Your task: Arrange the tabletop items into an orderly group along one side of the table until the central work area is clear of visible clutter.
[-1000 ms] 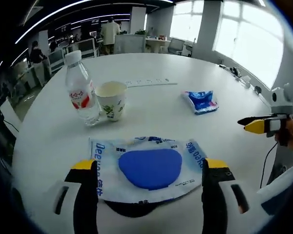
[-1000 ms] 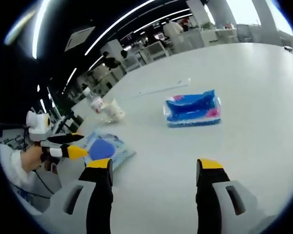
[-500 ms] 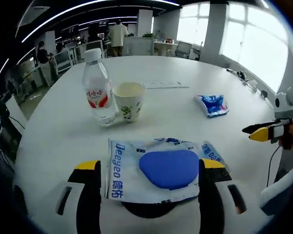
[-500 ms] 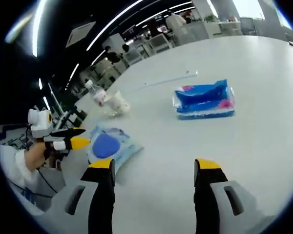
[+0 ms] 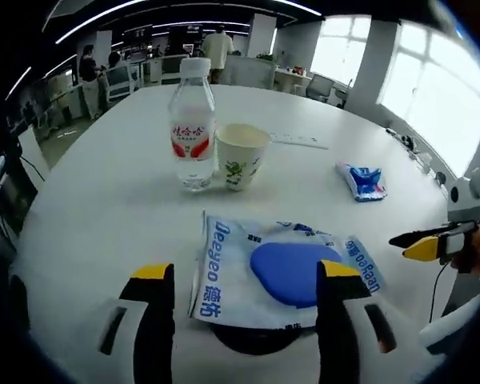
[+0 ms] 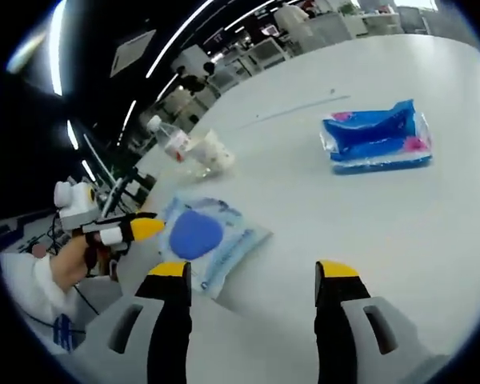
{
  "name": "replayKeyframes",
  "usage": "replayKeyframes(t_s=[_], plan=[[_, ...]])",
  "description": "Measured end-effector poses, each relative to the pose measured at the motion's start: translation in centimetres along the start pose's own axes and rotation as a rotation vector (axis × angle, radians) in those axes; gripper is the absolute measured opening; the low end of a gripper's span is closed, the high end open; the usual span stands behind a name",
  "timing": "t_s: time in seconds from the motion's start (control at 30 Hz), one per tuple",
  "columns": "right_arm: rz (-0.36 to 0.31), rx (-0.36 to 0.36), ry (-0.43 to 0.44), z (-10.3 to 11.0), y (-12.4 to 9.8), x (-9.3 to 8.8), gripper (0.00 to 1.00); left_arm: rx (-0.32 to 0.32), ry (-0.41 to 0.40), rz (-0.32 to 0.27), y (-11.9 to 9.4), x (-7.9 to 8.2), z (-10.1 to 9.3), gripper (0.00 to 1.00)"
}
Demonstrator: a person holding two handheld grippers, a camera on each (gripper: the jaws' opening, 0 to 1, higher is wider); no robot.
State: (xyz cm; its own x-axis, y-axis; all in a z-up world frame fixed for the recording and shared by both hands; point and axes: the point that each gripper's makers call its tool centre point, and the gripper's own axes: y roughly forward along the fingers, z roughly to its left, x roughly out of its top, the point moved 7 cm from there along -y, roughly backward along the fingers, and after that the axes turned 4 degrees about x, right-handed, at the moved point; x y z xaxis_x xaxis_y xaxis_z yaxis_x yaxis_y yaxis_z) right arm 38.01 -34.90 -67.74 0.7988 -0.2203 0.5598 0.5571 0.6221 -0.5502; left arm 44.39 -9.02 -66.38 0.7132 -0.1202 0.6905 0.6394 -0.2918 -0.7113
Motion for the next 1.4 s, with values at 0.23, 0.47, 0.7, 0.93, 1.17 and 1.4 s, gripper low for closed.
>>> replayKeyframes(t_s=[0.23,0.47,0.7,0.93,1.17,1.4], plan=[[0.05,0.051,-0.004,1.6,2.0,-0.5,0.57,0.008,-0.071,0.006,0.4,-0.2,0.9,0.56],[0.125,0.042,0.017,1.7,3.2,-2.6,0.52,0.0,-0.116,0.014,0.4,-0.9,1.2,0.46],[0.124,0.057,0.074,1.7,3.7,-3.0,0.42,0.019,-0.131,0.027,0.2,-1.8,1.9,0.39],[0.127,0.074,0.089,2.1,3.9,-2.9,0.12,0.015,-0.146,0.03,0.2,-2.4,1.9,0.15],[0.131,0.06,0.073,1.6,4.0,-2.8,0.04,0.04,-0.132,0.013,-0.1,-2.5,1.9,0.05],[0.1,0.031,0.032,1.2,3.2,-1.6,0.01,0.02,-0.092,-0.025,-0.3,-1.1,0.8,0.0]])
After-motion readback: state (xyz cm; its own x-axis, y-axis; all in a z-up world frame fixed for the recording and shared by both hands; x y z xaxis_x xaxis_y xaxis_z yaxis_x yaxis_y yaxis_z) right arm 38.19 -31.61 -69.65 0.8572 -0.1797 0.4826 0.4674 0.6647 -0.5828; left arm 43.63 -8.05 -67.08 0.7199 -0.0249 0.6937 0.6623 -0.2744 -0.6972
